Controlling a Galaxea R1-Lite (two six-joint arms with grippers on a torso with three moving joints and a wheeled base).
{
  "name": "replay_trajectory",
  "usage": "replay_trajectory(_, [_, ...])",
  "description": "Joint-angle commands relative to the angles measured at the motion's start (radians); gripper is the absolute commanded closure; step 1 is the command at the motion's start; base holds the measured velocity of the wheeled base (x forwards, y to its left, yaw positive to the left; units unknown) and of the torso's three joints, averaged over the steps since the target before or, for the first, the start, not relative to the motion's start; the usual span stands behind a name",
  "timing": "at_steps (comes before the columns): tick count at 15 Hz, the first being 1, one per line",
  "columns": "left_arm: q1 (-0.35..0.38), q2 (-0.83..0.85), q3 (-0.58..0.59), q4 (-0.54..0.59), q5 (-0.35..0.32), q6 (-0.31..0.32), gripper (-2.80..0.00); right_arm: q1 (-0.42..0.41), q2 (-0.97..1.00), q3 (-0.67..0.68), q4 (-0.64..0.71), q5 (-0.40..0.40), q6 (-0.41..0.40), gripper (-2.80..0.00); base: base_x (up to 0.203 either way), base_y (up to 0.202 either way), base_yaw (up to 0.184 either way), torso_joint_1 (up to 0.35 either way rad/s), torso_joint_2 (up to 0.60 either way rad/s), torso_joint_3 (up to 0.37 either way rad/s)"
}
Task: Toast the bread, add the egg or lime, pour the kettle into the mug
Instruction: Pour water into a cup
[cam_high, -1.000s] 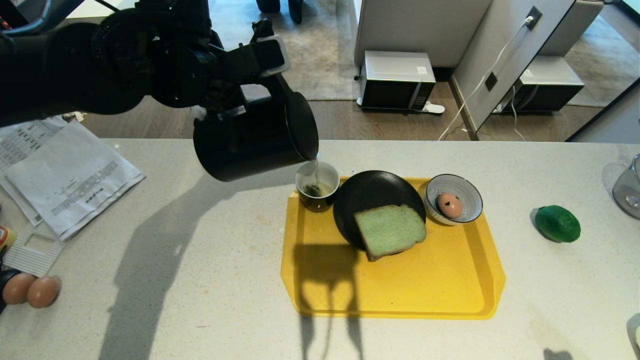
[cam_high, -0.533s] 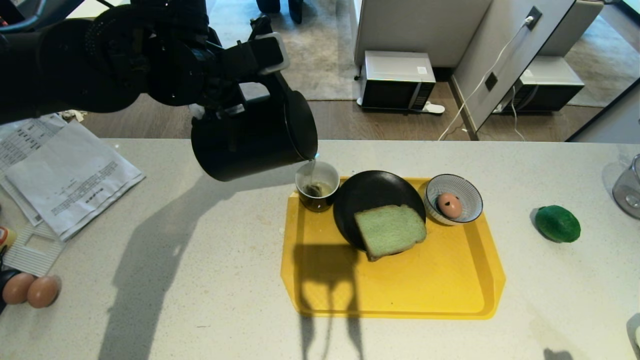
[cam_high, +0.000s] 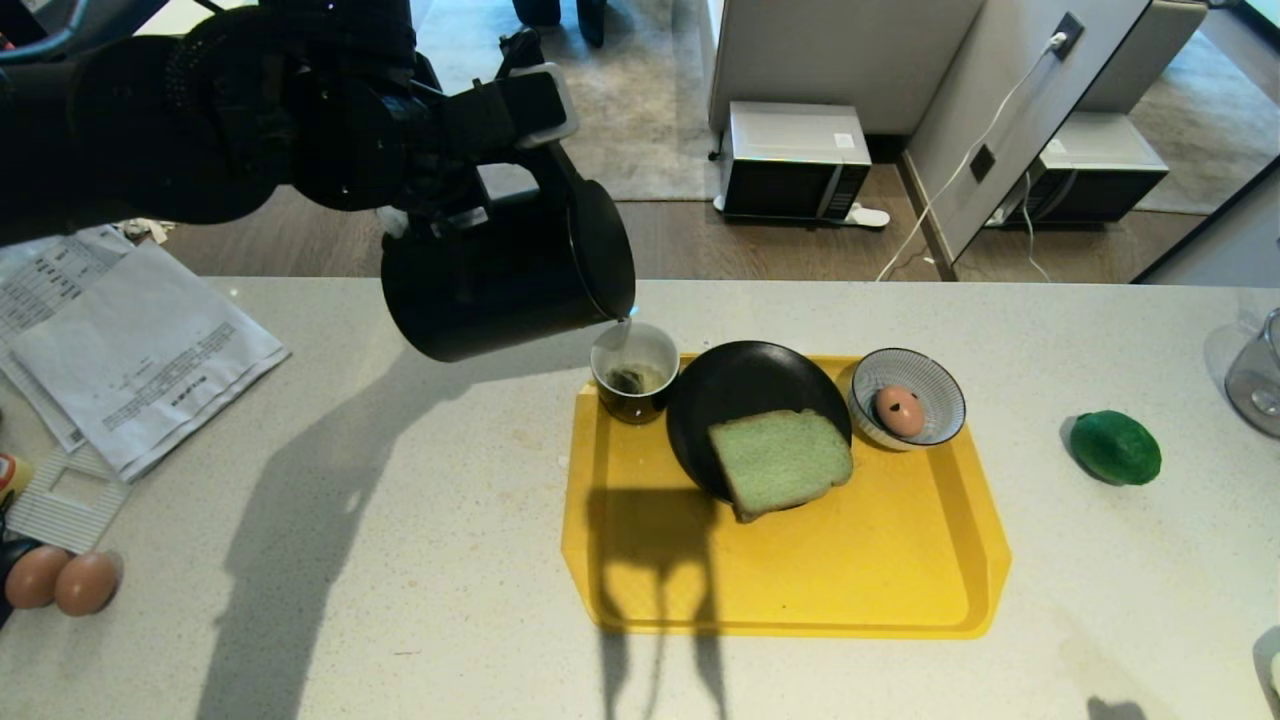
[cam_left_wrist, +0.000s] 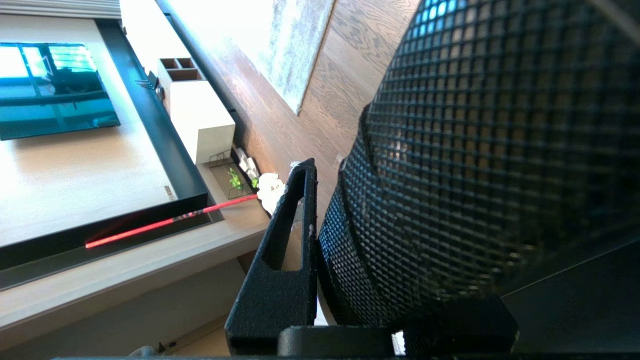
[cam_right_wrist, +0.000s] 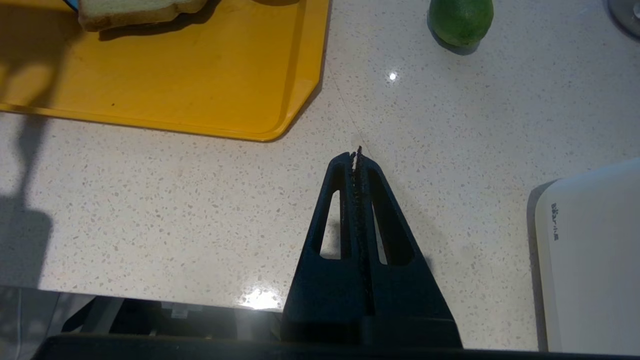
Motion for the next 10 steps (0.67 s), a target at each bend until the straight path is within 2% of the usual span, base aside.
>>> replay_trajectory(1, [-0.002,-0.001,0.0,0.0,0.003,0.007,0.0,0.0,0.0,0.0,0.0,0.0,0.0,0.0,0.0,0.0,0.0,0.0,0.0,0.0])
replay_trajectory(10, [-0.002,-0.001,0.0,-0.003,0.002,0.007,0.0,0.0,0.0,0.0,0.0,0.0,0.0,0.0,0.0,0.0,0.0,0.0,0.0,0.0])
